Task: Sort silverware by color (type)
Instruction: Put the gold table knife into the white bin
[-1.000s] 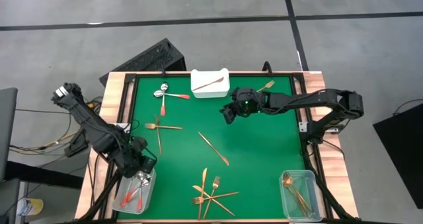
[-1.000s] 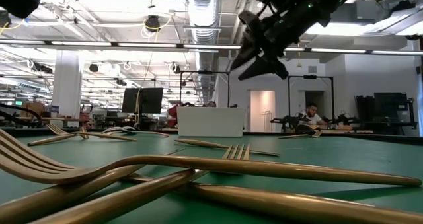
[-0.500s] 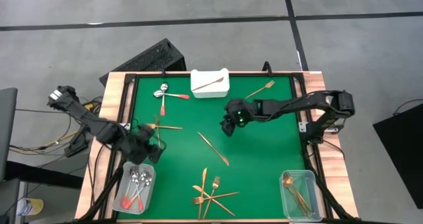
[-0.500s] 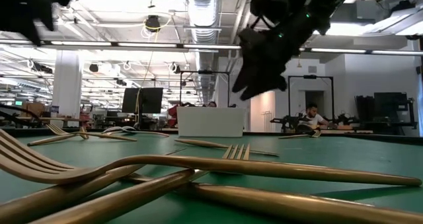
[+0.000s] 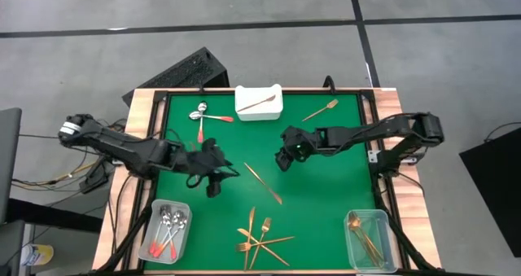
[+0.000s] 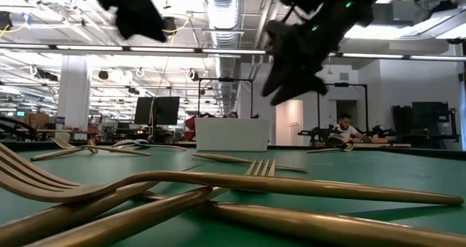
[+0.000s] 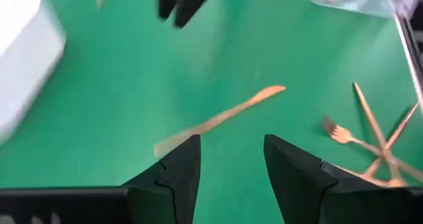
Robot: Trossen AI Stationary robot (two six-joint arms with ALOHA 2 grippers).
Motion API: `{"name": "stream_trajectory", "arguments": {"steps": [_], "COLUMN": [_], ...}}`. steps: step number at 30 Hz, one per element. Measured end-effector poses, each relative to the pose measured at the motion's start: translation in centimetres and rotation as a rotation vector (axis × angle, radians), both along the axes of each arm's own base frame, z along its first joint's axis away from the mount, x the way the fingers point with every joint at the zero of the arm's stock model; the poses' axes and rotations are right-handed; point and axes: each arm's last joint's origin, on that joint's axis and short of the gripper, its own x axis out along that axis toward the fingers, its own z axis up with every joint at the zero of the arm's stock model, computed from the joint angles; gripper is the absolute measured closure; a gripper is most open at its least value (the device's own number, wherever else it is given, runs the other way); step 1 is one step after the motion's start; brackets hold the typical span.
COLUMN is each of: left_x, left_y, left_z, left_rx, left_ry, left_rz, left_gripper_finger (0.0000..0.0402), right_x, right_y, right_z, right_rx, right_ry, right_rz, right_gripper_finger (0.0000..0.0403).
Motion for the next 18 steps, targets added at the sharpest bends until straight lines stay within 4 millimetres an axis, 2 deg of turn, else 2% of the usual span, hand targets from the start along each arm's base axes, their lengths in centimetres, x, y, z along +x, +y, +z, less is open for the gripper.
{"name": "stream_trajectory", "arguments": {"steps": [4, 9, 14, 18], "left_x": [2.4, 4.9, 7.3, 8.9], "left_y": [1.5, 3.9, 5.1, 5.7], "left_z": [-1.0, -2.8, -6.4, -9.7], "left_rx": [0.127, 0.184, 0.183, 0.197], "left_ry": [-0.006, -0.005, 0.014, 0.05], "left_rz": [-0.136, -0.336, -0.558, -0.615], "left_gripper_finger": [0.0248, 0.0248, 0.0248, 0.0248], "right_x": [-1.9, -4.2, -5.4, -5.7], "right_y": [-0.3, -0.7, -0.9, -0.3], "right_z": [1.6, 3.3, 3.8, 3.8], "right_rx": [0.006, -0.017, 0.025, 0.061], "right_ry": [0.035, 0.075, 0.096, 0.112], "right_rz": [-0.039, -0.086, -0.144, -0.168], "right_gripper_finger": [0.0235, 0.0239, 0.0239, 0.0239]}}
